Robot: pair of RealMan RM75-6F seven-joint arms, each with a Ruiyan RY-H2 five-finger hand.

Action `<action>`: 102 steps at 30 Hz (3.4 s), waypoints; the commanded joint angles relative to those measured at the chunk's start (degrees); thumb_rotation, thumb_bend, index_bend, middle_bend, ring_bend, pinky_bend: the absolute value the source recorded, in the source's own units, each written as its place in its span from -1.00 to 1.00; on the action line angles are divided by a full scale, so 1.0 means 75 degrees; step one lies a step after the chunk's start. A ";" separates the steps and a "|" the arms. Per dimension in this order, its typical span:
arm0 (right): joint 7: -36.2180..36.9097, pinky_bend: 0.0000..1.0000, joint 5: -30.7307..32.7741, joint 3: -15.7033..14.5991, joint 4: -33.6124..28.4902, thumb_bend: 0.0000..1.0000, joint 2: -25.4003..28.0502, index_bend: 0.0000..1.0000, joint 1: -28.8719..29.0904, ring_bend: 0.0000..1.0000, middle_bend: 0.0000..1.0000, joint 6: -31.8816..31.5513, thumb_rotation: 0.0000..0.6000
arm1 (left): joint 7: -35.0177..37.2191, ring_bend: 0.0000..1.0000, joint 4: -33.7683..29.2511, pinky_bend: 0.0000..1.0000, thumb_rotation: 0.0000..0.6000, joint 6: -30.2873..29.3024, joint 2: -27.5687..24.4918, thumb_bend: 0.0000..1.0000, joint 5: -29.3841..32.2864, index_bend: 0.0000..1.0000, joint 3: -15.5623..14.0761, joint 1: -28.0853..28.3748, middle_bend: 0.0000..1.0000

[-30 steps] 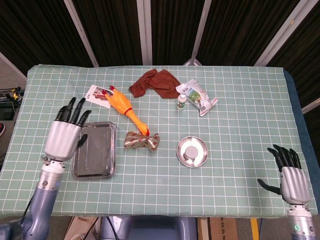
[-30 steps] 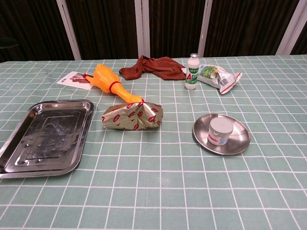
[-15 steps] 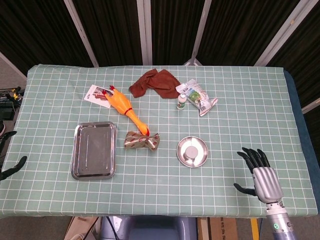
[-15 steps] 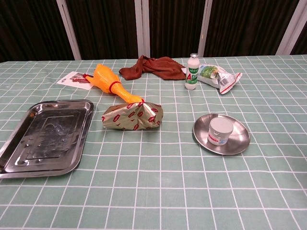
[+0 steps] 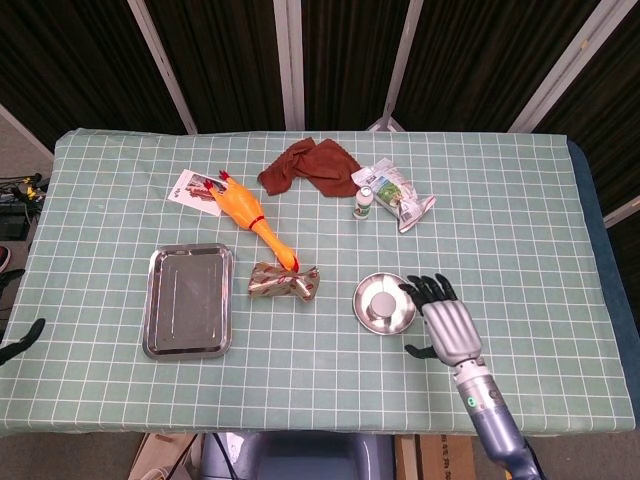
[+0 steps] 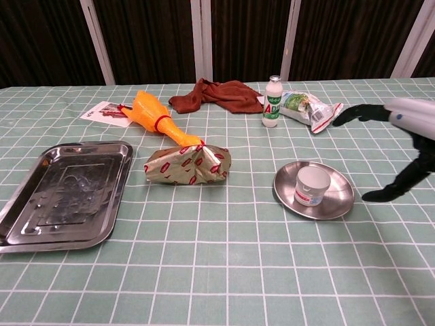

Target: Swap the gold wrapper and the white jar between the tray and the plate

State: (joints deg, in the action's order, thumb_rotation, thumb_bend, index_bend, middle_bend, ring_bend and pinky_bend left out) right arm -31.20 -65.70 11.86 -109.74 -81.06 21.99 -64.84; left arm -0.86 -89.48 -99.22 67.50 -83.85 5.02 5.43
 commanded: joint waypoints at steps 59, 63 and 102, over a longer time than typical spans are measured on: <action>0.0344 -0.63 0.1633 0.0031 0.2879 -0.48 -0.2134 -0.03 0.1698 0.04 -0.05 0.0173 1.00 | 0.0386 -1.00 -0.0077 -0.55 1.00 0.0252 0.0047 -0.33 0.0352 -0.45 0.0735 -0.0326 -0.91; 0.0492 -0.61 0.1461 0.0028 0.2834 -0.46 -0.2109 0.02 0.1694 0.10 0.00 0.0132 1.00 | 0.0431 -1.00 -0.0080 -0.55 1.00 0.0222 0.0027 -0.33 0.0350 -0.45 0.0762 -0.0354 -0.91; -0.1019 -0.66 0.0798 -0.0141 0.2275 -0.45 -0.4109 0.07 0.2373 0.00 0.01 -0.0131 1.00 | 0.0931 -1.00 0.0016 -0.54 1.00 0.0591 -0.0142 -0.33 0.0801 -0.45 0.1018 -0.0375 -0.92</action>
State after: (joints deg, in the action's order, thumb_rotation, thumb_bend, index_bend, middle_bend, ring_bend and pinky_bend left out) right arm -38.59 -60.16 10.35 -93.18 -111.36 39.37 -66.11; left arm 6.12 -89.38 -94.80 66.43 -77.85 12.65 2.63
